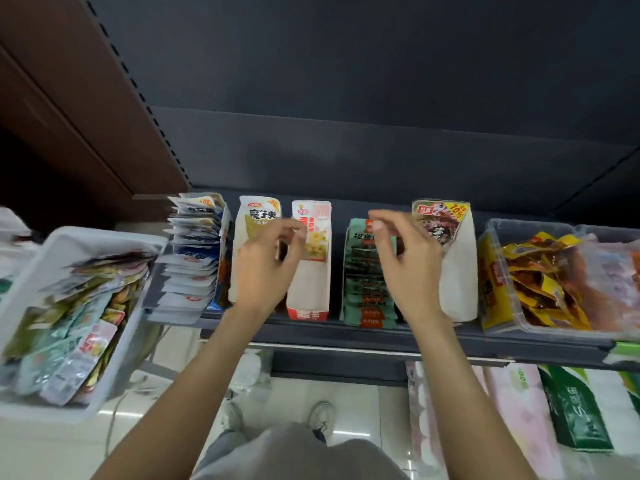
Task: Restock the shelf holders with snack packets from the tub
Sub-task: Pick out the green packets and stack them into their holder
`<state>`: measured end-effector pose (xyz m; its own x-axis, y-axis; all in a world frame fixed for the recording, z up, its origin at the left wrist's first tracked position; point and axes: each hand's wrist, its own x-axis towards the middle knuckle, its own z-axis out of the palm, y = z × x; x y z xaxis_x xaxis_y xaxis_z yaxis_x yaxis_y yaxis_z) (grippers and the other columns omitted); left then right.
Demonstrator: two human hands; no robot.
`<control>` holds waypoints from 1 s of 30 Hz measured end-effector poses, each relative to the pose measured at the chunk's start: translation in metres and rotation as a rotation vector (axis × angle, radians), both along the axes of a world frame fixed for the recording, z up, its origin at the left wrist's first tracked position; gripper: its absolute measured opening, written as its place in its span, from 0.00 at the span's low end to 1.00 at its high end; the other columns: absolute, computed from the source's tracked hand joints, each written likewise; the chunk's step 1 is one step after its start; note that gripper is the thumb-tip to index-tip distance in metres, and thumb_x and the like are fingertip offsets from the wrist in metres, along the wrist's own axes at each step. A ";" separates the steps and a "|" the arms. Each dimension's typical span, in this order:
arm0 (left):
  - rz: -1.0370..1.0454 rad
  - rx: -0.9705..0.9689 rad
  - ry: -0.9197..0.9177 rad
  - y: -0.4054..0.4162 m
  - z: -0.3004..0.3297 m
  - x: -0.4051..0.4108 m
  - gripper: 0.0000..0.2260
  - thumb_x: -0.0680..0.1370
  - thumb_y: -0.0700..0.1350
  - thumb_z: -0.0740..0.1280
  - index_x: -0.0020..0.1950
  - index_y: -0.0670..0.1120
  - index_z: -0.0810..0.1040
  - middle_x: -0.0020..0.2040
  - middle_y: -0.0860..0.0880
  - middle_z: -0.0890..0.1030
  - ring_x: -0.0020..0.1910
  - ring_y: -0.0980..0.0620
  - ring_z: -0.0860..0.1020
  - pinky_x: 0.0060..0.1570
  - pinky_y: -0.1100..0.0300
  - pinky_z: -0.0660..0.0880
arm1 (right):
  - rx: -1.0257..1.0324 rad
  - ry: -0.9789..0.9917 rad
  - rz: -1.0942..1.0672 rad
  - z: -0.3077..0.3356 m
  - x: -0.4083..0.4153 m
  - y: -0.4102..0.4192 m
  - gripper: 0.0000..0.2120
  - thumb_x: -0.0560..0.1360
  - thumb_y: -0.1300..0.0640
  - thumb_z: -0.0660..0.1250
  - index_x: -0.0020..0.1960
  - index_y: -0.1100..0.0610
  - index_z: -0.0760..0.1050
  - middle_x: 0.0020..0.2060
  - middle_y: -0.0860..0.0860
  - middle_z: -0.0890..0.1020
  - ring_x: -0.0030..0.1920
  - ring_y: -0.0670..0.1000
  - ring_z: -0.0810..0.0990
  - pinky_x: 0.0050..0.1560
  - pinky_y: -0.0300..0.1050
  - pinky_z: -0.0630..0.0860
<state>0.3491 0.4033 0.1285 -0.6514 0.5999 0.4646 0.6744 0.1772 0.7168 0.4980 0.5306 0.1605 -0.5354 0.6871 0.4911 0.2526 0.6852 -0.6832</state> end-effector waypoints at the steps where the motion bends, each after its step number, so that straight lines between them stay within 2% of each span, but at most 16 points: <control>1: 0.069 0.082 -0.043 -0.017 0.003 -0.005 0.05 0.79 0.49 0.62 0.49 0.53 0.78 0.39 0.61 0.79 0.38 0.62 0.77 0.35 0.73 0.69 | 0.001 0.036 0.019 0.001 -0.008 -0.015 0.09 0.79 0.59 0.63 0.53 0.60 0.80 0.47 0.50 0.83 0.46 0.45 0.79 0.46 0.32 0.72; 3: 0.195 0.216 -0.075 -0.054 0.006 -0.019 0.05 0.80 0.48 0.60 0.46 0.56 0.74 0.37 0.63 0.78 0.35 0.62 0.74 0.34 0.72 0.67 | 0.017 0.061 0.094 -0.001 -0.029 -0.047 0.08 0.79 0.59 0.63 0.50 0.61 0.80 0.43 0.51 0.82 0.42 0.45 0.78 0.43 0.31 0.70; 5: 0.287 0.292 -0.047 -0.096 0.004 -0.036 0.06 0.80 0.47 0.59 0.46 0.56 0.73 0.38 0.63 0.77 0.35 0.62 0.74 0.36 0.70 0.68 | 0.027 0.035 0.223 -0.007 -0.054 -0.082 0.08 0.79 0.59 0.62 0.47 0.60 0.79 0.40 0.49 0.81 0.38 0.43 0.74 0.39 0.32 0.67; 8: 0.409 0.270 0.015 -0.164 -0.012 -0.069 0.06 0.80 0.45 0.59 0.47 0.52 0.74 0.39 0.60 0.75 0.36 0.59 0.73 0.37 0.63 0.69 | 0.060 -0.098 0.439 -0.019 -0.097 -0.136 0.08 0.79 0.58 0.62 0.48 0.58 0.79 0.40 0.47 0.81 0.36 0.40 0.71 0.37 0.33 0.67; 11: 0.517 0.039 0.025 -0.235 -0.037 -0.111 0.06 0.78 0.45 0.61 0.46 0.45 0.77 0.39 0.50 0.77 0.37 0.48 0.75 0.37 0.53 0.72 | 0.066 -0.317 0.666 -0.036 -0.142 -0.189 0.07 0.78 0.58 0.63 0.52 0.55 0.79 0.45 0.47 0.82 0.41 0.44 0.78 0.37 0.34 0.69; 13: 0.546 -0.202 -0.067 -0.280 -0.056 -0.143 0.06 0.77 0.45 0.63 0.49 0.45 0.78 0.44 0.48 0.80 0.42 0.46 0.77 0.40 0.52 0.74 | 0.050 -0.424 0.763 -0.052 -0.173 -0.224 0.08 0.78 0.58 0.63 0.54 0.54 0.79 0.47 0.47 0.82 0.42 0.45 0.79 0.37 0.37 0.71; 15: 0.544 -0.449 -0.206 -0.321 -0.078 -0.173 0.08 0.76 0.44 0.67 0.54 0.45 0.78 0.53 0.48 0.81 0.52 0.45 0.78 0.47 0.50 0.75 | -0.017 -0.503 0.792 -0.070 -0.202 -0.255 0.09 0.78 0.59 0.62 0.56 0.54 0.78 0.50 0.47 0.82 0.46 0.47 0.79 0.39 0.43 0.75; 18: 0.485 -0.683 -0.364 -0.365 -0.110 -0.209 0.15 0.75 0.41 0.69 0.61 0.45 0.76 0.63 0.46 0.77 0.62 0.43 0.74 0.58 0.47 0.73 | -0.120 -0.616 0.772 -0.102 -0.244 -0.292 0.11 0.79 0.59 0.61 0.59 0.52 0.77 0.55 0.47 0.80 0.51 0.49 0.79 0.44 0.44 0.73; 20: 0.422 -0.767 -0.398 -0.381 -0.128 -0.230 0.17 0.75 0.42 0.69 0.64 0.46 0.75 0.66 0.45 0.75 0.64 0.43 0.72 0.60 0.45 0.72 | -0.134 -0.691 0.745 -0.124 -0.270 -0.308 0.12 0.79 0.58 0.61 0.60 0.52 0.77 0.57 0.46 0.79 0.55 0.49 0.78 0.48 0.42 0.72; 23: 0.334 -0.875 -0.408 -0.390 -0.153 -0.251 0.19 0.75 0.45 0.68 0.66 0.48 0.73 0.69 0.45 0.71 0.66 0.44 0.70 0.62 0.45 0.71 | -0.130 -0.798 0.706 -0.150 -0.303 -0.324 0.12 0.79 0.59 0.61 0.61 0.53 0.76 0.60 0.47 0.78 0.59 0.49 0.76 0.49 0.37 0.68; 27: 0.277 -0.979 -0.406 -0.392 -0.176 -0.267 0.27 0.73 0.51 0.70 0.71 0.51 0.67 0.70 0.47 0.69 0.67 0.46 0.68 0.62 0.48 0.70 | -0.070 -0.868 0.705 -0.174 -0.347 -0.338 0.13 0.79 0.60 0.61 0.63 0.55 0.74 0.62 0.50 0.76 0.60 0.50 0.75 0.57 0.42 0.70; 30: 0.205 -1.006 -0.464 -0.395 -0.190 -0.273 0.30 0.72 0.54 0.71 0.72 0.51 0.66 0.70 0.47 0.67 0.66 0.47 0.69 0.63 0.50 0.68 | -0.032 -0.942 0.720 -0.191 -0.378 -0.346 0.13 0.79 0.58 0.62 0.64 0.56 0.72 0.63 0.50 0.75 0.61 0.49 0.75 0.59 0.43 0.71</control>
